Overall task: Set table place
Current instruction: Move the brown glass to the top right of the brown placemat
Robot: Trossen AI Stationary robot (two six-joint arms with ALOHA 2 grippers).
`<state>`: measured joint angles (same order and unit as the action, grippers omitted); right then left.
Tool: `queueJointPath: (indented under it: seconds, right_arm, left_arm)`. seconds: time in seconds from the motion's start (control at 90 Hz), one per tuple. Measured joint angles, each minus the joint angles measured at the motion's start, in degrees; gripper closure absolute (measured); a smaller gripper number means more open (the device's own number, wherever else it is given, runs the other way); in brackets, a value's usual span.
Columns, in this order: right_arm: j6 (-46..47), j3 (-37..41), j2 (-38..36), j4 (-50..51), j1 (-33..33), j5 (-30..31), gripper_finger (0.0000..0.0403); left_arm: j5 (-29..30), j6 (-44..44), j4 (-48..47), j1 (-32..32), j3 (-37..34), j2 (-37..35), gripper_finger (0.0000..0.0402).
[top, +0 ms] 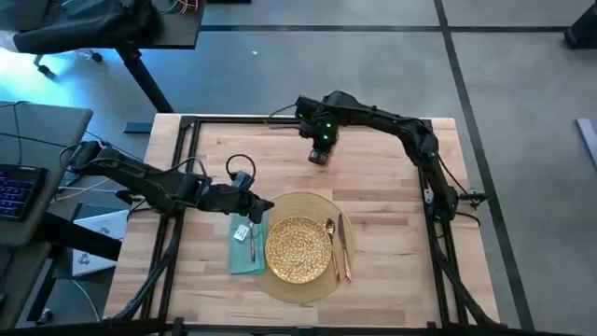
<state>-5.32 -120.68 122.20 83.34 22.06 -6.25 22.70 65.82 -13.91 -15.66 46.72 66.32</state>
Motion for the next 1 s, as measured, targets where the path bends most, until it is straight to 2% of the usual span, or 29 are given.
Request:
queueJointPath:
  seconds: [0.133,0.256,0.333,0.5,0.578,0.711,1.0]
  right_arm:
    - [0.5,0.0,-3.2,6.3,-4.6,-1.0,0.0402]
    - [3.2,3.7,-7.8,5.5,-10.0,0.0,0.0402]
    - [5.8,9.1,-12.3,2.6,-13.5,-0.8,0.0402]
    - [12.4,25.0,-22.2,-5.0,-18.5,6.3,0.0403]
    - [17.2,30.4,-25.3,-8.2,-18.9,6.8,0.0403]
    - [20.6,35.4,-26.0,-11.1,-19.2,6.7,0.0403]
    - [20.9,36.2,-23.6,-12.7,-20.0,6.1,0.0403]
  left_arm:
    - [0.8,0.0,0.0,0.0,0.0,0.0,0.0402]
    - [0.8,0.0,0.0,0.0,0.0,0.0,0.0402]
    - [0.4,0.0,0.0,-0.2,0.0,0.0,0.0402]
    - [0.6,-0.6,-0.2,-1.3,0.0,0.1,0.0402]
    - [0.6,-1.4,-0.2,-1.8,0.0,0.4,0.0402]
    - [0.4,-1.5,-0.2,-1.8,0.0,0.8,0.0402]
    - [0.3,-1.5,-0.2,-1.8,0.0,0.8,0.0402]
